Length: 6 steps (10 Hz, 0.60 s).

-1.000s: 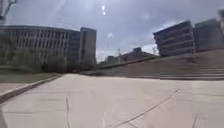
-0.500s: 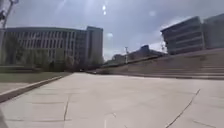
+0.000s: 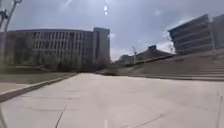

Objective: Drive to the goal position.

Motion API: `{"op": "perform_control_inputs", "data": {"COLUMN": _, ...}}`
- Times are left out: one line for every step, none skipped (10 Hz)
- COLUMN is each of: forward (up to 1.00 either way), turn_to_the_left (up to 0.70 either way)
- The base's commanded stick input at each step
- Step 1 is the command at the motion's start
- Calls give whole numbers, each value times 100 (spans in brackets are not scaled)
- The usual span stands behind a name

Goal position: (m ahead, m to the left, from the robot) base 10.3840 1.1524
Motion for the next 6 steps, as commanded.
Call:
{"op": "perform_control_inputs", "data": {"forward": 100, "turn_to_the_left": 40}}
{"op": "perform_control_inputs", "data": {"forward": 100, "turn_to_the_left": 40}}
{"op": "perform_control_inputs", "data": {"forward": 100, "turn_to_the_left": 5}}
{"op": "perform_control_inputs", "data": {"forward": 100, "turn_to_the_left": 0}}
{"op": "perform_control_inputs", "data": {"forward": 100, "turn_to_the_left": 0}}
{"op": "perform_control_inputs", "data": {"forward": 100, "turn_to_the_left": 0}}
